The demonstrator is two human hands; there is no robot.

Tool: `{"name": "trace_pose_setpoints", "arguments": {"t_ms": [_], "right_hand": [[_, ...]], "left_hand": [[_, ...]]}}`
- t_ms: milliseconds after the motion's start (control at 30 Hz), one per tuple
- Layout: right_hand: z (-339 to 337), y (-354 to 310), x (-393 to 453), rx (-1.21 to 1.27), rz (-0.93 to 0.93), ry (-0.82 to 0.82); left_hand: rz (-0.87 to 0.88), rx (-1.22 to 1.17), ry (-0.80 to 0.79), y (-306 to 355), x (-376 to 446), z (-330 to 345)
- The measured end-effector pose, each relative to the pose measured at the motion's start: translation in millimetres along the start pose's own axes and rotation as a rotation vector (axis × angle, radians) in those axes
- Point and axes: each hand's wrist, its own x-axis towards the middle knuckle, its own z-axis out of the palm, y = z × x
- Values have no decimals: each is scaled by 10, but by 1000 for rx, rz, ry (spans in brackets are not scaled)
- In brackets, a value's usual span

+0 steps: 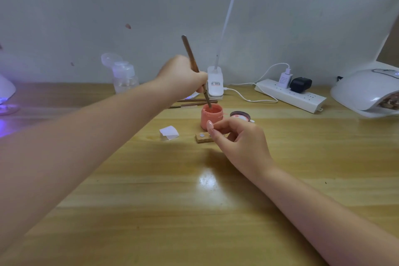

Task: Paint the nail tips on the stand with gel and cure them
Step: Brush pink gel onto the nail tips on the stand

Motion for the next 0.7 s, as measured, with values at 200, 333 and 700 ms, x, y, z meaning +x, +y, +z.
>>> {"name": "trace_pose_setpoints", "arguments": {"t_ms": [200, 333, 700], "right_hand": [[14, 19, 3, -2, 2, 14], [17, 23, 9, -6, 6, 11], [14, -5, 7, -1, 17, 10]], "left_hand": [[-4, 199, -69, -18, 156, 204], [-13, 221, -88, -33, 141, 270], [-86, -13, -30, -72, 132, 220]]}}
